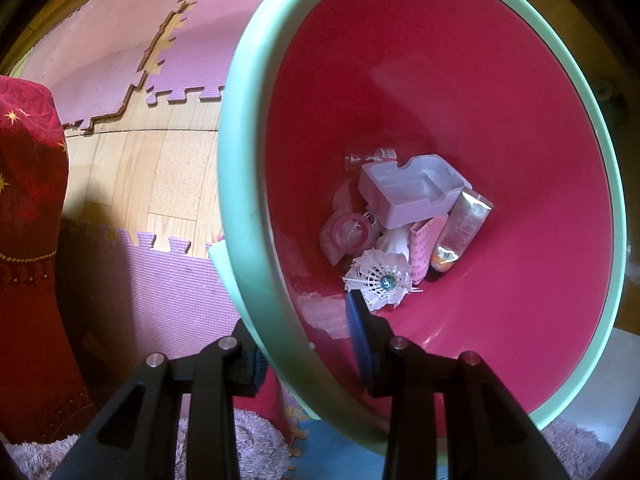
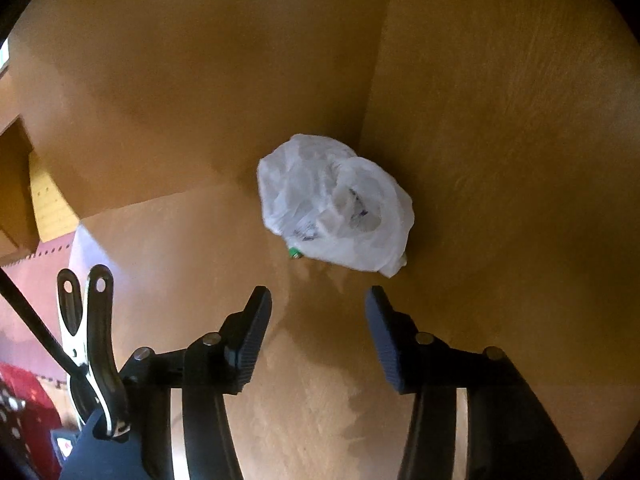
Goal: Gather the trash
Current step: 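Move the right tool back to the shelf toward the white plastic bag, then close the right tool on the white plastic bag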
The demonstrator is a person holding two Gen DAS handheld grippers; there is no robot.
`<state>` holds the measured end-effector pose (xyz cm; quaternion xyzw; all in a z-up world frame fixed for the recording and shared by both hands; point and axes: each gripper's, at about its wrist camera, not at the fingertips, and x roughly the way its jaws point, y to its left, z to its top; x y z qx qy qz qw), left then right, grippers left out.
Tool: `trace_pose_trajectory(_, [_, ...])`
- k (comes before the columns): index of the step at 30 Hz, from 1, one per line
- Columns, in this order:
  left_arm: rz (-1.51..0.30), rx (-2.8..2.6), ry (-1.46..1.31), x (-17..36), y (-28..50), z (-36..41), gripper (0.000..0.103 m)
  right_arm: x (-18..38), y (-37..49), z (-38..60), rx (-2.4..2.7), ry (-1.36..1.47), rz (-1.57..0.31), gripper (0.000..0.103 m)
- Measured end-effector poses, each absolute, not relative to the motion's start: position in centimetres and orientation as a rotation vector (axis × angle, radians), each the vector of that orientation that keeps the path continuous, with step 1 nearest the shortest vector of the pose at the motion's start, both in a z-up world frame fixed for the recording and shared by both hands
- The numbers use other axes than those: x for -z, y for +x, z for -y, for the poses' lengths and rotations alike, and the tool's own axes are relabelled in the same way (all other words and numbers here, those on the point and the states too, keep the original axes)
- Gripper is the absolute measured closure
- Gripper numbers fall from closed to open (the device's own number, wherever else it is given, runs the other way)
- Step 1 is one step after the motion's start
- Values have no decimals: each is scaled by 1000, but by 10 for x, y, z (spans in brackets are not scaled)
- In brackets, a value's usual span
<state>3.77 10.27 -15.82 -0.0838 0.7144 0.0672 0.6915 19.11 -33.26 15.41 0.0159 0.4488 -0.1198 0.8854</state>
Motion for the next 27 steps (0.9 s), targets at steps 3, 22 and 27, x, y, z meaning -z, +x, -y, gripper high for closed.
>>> trace_pose_trajectory(3, [-1597, -150, -187, 158, 37, -103, 66, -151, 199, 338, 270, 34, -935, 44])
trace_pose_trajectory(22, [-1601, -150, -175, 159, 36, -100, 66, -131, 254, 362, 389, 99, -906, 37])
trace_pose_trajectory(27, [-1601, -151, -175, 159, 36, -100, 66, -123, 275, 359, 421, 76, -918, 37])
